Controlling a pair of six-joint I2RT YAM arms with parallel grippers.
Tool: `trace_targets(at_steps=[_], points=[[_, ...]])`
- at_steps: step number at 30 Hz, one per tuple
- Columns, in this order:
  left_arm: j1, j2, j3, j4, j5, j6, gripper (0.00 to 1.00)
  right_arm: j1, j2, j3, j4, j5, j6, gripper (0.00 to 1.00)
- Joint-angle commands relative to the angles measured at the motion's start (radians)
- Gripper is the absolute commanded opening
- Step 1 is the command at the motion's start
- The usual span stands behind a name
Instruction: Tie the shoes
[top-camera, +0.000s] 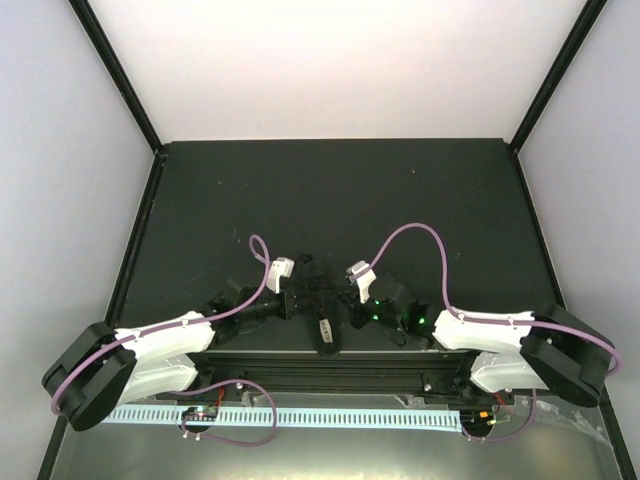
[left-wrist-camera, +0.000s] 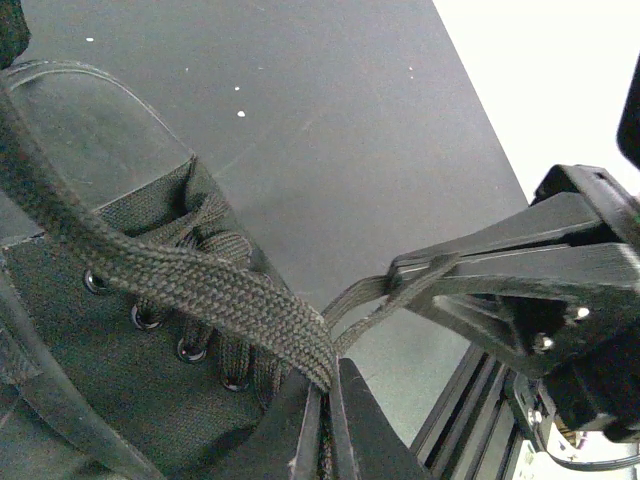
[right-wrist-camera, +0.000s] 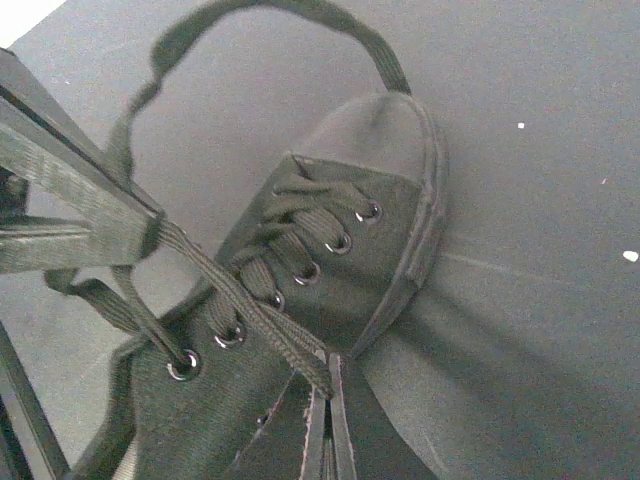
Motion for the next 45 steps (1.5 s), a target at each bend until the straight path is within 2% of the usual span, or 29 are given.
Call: trace_targets(at_steps=[1, 5, 9, 11, 15, 19, 24, 26, 28, 31, 33, 37, 39, 41, 45], points=[[0.011, 0.007, 0.009, 0.008, -0.012, 0.011, 0.01, -0.005, -0.092, 0.022, -0.039, 0.039, -0.047, 0.02], [0.014, 0.002, 0.011, 0.008, -0.006, 0.01, 0.02, -0.005, -0.189, 0.05, -0.195, -0.031, -0.055, 0.02], [0.015, -0.006, 0.015, 0.008, 0.001, 0.012, 0.01, -0.002, -0.257, 0.127, -0.362, -0.255, -0.048, 0.02], [0.017, -0.007, 0.019, 0.006, 0.007, 0.015, 0.02, 0.013, -0.269, 0.174, -0.418, -0.382, -0.038, 0.02], [0.017, -0.003, 0.026, 0.006, 0.02, 0.023, 0.02, 0.1, -0.227, 0.239, -0.453, -0.487, -0.001, 0.02], [0.017, -0.012, 0.029, 0.001, 0.021, 0.023, 0.02, 0.184, -0.103, 0.272, -0.414, -0.409, 0.032, 0.02], [0.017, -0.027, 0.026, -0.015, 0.025, 0.028, 0.01, 0.195, 0.069, 0.254, -0.244, -0.321, 0.096, 0.02], [0.017, -0.033, 0.026, -0.025, 0.03, 0.033, 0.01, 0.195, 0.108, 0.267, -0.233, -0.297, 0.102, 0.02], [0.018, -0.04, 0.025, -0.035, 0.033, 0.037, 0.01, 0.194, 0.1, 0.276, -0.255, -0.276, 0.102, 0.1], [0.018, -0.053, 0.019, -0.041, 0.024, 0.041, 0.02, 0.195, 0.023, 0.264, -0.325, -0.234, 0.086, 0.41], [0.019, -0.058, 0.015, -0.038, 0.025, 0.041, 0.02, 0.195, -0.047, 0.256, -0.406, -0.183, 0.069, 0.57], [0.02, -0.059, 0.015, -0.031, 0.034, 0.042, 0.02, 0.171, -0.199, 0.223, -0.532, -0.083, 0.047, 0.78], [0.021, -0.06, 0.014, -0.028, 0.038, 0.042, 0.02, 0.126, -0.264, 0.182, -0.526, -0.079, 0.054, 0.82], [0.022, -0.06, 0.013, -0.028, 0.04, 0.042, 0.02, 0.074, -0.297, 0.149, -0.494, -0.089, 0.074, 0.81], [0.023, -0.066, 0.011, -0.025, 0.041, 0.039, 0.02, 0.017, -0.273, 0.112, -0.367, -0.137, 0.129, 0.66]])
